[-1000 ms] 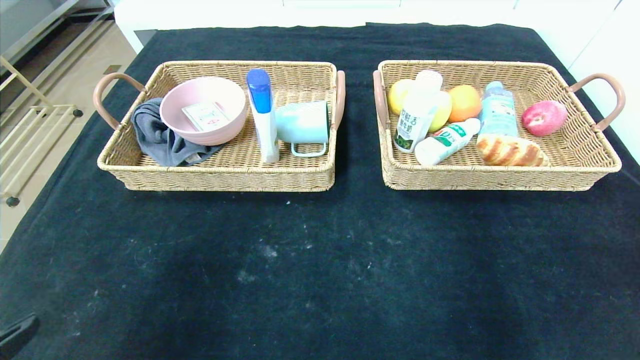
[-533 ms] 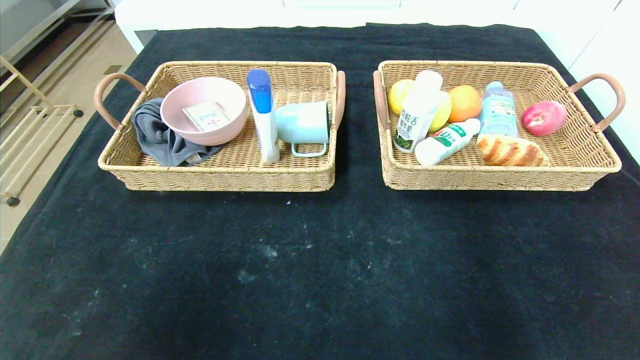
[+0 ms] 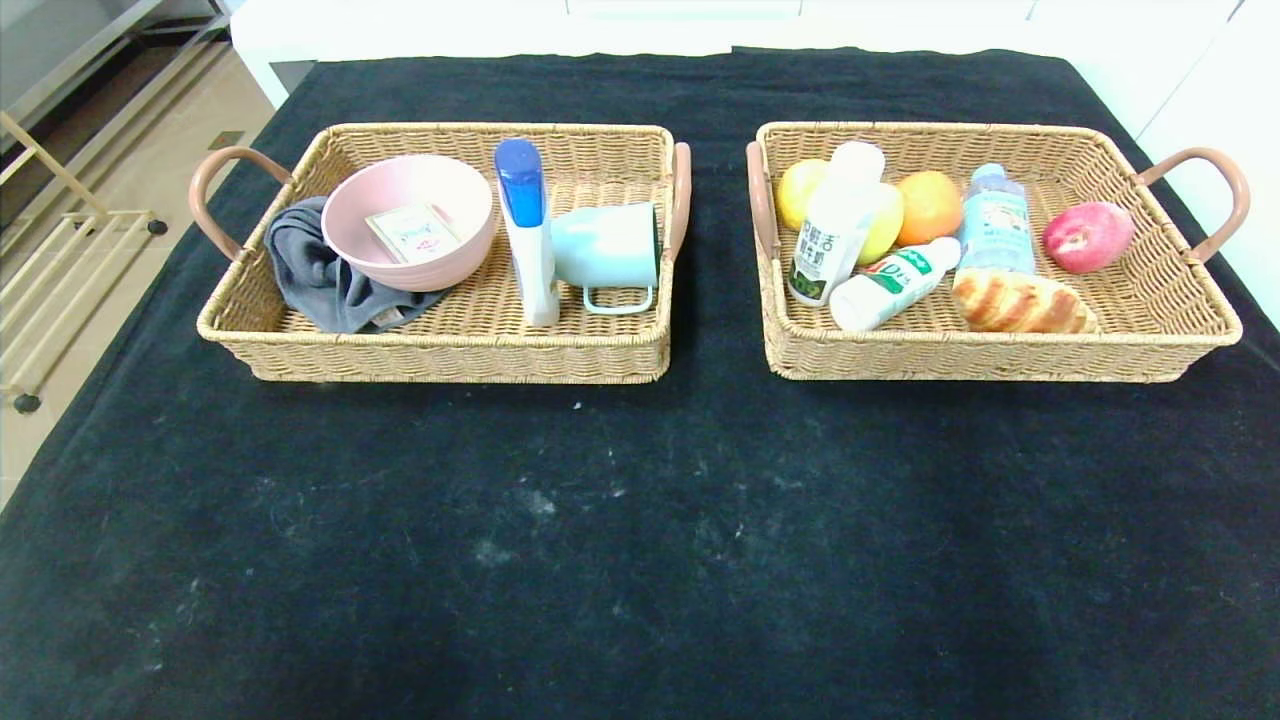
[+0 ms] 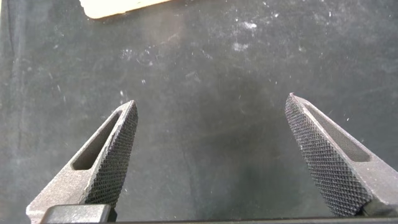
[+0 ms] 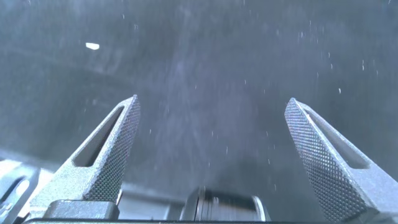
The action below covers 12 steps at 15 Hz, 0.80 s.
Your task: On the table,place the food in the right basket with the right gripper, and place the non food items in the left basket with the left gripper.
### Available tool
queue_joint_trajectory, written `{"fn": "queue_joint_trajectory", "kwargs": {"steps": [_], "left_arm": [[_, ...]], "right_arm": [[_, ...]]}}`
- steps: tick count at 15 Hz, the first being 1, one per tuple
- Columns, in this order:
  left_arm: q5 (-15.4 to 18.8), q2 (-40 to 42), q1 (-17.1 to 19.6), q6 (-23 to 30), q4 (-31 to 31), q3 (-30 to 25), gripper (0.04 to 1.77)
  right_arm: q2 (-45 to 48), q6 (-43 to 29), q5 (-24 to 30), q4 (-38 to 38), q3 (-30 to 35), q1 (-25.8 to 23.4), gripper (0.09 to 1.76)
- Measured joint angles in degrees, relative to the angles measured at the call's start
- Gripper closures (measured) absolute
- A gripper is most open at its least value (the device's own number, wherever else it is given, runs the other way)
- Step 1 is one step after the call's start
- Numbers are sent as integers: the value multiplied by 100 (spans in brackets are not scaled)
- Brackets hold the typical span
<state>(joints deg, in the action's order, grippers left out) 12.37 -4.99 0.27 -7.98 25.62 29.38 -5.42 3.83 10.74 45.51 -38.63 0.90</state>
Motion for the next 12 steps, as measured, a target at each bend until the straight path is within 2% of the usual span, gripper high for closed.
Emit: {"fn": "queue_joint_trajectory", "kwargs": {"steps": [3, 9, 10, 12], "left_arm": [[-56, 361, -11, 55, -422, -461, 9], [-102, 503, -11, 30, -2130, -1957, 9], [-107, 508, -11, 30, -2246, -2183, 9], [-199, 512, -11, 46, -2271, -2492, 9]], "right_arm": [[367, -50, -11, -1527, 1014, -22, 15], [545, -28, -460, -4067, 3148, -30, 15], [550, -13, -477, -4331, 3373, -30, 15], [550, 110, -728, -4400, 3588, -30, 15]]}}
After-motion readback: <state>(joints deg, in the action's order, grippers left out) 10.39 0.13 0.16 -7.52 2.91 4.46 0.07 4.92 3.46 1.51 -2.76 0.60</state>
